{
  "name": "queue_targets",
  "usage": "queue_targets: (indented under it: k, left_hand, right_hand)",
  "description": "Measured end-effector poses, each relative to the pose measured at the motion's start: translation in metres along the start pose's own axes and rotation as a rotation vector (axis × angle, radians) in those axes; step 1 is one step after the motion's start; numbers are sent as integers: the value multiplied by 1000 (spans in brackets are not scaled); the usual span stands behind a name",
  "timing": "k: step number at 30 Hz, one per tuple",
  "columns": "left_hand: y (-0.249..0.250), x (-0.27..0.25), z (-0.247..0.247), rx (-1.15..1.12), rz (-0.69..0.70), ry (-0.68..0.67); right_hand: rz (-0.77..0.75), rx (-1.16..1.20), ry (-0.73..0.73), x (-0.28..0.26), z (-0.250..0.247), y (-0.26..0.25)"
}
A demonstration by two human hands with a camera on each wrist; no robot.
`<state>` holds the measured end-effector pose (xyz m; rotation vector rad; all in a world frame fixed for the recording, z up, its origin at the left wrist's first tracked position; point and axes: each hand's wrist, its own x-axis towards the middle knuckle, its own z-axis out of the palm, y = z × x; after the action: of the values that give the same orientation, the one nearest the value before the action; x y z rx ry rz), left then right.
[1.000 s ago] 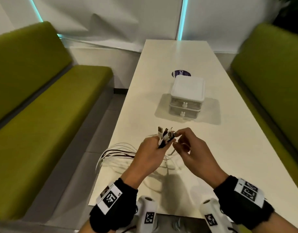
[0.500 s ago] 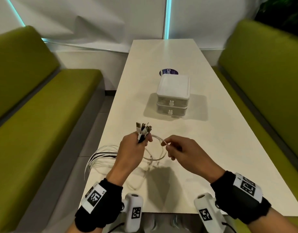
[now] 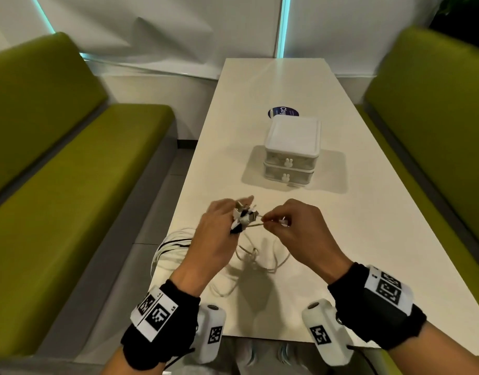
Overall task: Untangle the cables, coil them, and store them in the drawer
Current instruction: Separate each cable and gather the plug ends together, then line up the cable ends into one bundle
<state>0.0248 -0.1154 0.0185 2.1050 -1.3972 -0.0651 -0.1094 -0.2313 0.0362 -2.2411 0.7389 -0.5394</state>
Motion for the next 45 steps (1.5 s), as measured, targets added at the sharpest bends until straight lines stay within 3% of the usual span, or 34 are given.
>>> queue_targets:
  k: [3, 7, 11, 14, 21, 26, 28, 31, 35, 39, 41, 43, 45]
  left_hand:
    - [1, -4, 3, -226, -171, -195]
    - [-1, -6, -4, -473, -292, -91]
    - [-1, -6, -5, -519, -262, -191]
    - [2, -8, -3, -396, -219, -260]
    - [2, -8, -15, -579, -298, -14]
    - [1, -12, -25, -719, -287, 130]
    - [2, -19, -30, -788, -280, 145]
    - [-15, -24, -35, -558, -276, 192]
    - [-38, -25, -60, -260, -309, 82]
    - [-32, -30, -81, -277, -306, -16]
    - [-24, -34, -94, -424, -338, -70]
    - [-19, -35, -108, -682, -357, -247]
    - [-31, -35, -119, -760, -244, -536]
  right_hand:
    - [11, 242, 23, 2, 3, -11]
    - [104, 533, 50, -2, 6, -11]
    - [108, 562, 81, -4, 5, -8]
    - [28, 482, 50, -3, 9, -13]
    - [21, 571, 14, -8, 25, -11]
    - [35, 385, -312, -18, 57, -21]
    - [14, 376, -348, -16, 68, -37]
    - [-49, 513, -342, -6, 76, -65]
    - [-136, 540, -506, 4, 81, -92]
    - [-174, 591, -547, 9, 84, -106]
    - [-144, 615, -544, 6, 90, -111]
    - [-57, 672, -510, -1, 94, -111]
    - [18, 732, -446, -6, 92, -107]
